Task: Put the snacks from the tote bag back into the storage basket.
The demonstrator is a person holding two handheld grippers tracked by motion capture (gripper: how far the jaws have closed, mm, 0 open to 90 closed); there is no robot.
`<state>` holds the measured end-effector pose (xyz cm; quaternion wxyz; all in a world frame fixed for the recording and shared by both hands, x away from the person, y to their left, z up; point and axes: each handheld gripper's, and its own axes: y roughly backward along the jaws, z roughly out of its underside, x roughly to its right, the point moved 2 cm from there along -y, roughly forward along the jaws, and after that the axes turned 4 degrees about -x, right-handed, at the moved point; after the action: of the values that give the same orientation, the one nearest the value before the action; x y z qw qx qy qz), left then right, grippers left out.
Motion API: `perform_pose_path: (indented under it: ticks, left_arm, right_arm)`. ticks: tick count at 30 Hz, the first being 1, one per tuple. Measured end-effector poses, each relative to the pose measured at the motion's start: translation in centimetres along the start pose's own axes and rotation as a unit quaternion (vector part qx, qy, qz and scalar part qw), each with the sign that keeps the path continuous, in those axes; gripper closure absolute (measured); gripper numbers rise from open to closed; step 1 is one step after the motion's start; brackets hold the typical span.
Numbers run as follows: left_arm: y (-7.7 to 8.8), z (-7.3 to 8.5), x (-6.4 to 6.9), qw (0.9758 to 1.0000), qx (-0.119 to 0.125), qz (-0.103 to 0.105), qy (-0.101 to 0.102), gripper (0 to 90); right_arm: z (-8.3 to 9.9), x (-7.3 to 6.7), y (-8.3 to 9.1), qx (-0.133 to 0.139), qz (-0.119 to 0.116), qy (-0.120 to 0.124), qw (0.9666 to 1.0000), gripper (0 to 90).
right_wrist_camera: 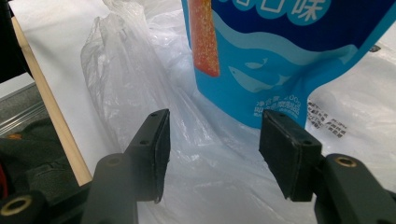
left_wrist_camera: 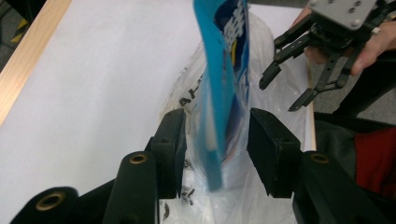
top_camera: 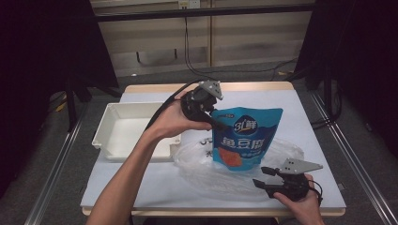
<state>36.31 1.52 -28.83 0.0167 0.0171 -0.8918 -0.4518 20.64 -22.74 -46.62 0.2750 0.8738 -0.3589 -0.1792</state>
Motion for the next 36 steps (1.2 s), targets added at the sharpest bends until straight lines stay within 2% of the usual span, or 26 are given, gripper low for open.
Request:
perform_pose_path:
  ticks: [5,7,10,16,20,24,26,28,30,34,36]
  left_arm:
    - [-0.8,-1.0,0.0,0.9998,-0.017,0.006,-0.005,61.1]
    - [-1.2,-1.4,0.2,0.9994,-0.028,0.017,-0.012,64.3]
    - [-1.7,-1.8,0.6,0.9984,-0.052,0.006,-0.021,70.0]
    - [-1.8,-2.1,0.4,0.9973,-0.068,0.017,-0.021,80.4]
    - [-1.8,-1.9,0.3,0.9962,-0.072,0.040,-0.026,88.8]
    - [-1.9,-2.0,0.1,0.9959,-0.076,0.042,-0.024,87.9]
    - [-2.3,-2.1,0.1,0.9948,-0.092,0.038,-0.022,83.8]
    - [-2.7,-2.1,0.1,0.9940,-0.101,0.032,-0.029,82.4]
    - [-3.0,-2.1,0.2,0.9950,-0.093,0.028,-0.025,86.1]
    - [-3.0,-2.0,0.0,0.9942,-0.096,0.037,-0.029,89.0]
    - [-3.1,-2.1,0.2,0.9946,-0.095,0.032,-0.024,88.8]
  right_arm:
    - [0.0,0.0,0.0,0.000,-0.001,0.000,1.0000,42.9]
    - [0.0,0.1,0.0,0.001,-0.002,-0.001,1.0000,41.7]
    - [0.0,0.0,0.0,-0.001,-0.001,0.003,1.0000,41.3]
    - [0.1,-0.1,0.1,0.000,-0.003,0.003,1.0000,41.1]
    - [0.1,0.1,0.0,0.000,-0.005,0.004,1.0000,40.7]
    - [0.1,0.1,-0.1,0.001,-0.006,0.003,1.0000,40.6]
    - [0.1,0.1,-0.1,0.000,-0.005,0.002,1.0000,40.5]
    - [0.1,0.1,-0.1,-0.001,-0.006,0.002,1.0000,40.5]
    - [0.1,0.0,-0.2,-0.003,-0.006,0.002,1.0000,40.4]
    - [0.2,0.0,-0.2,-0.003,-0.007,0.003,1.0000,40.4]
    - [0.2,0.0,-0.2,-0.004,-0.007,0.002,1.0000,40.4]
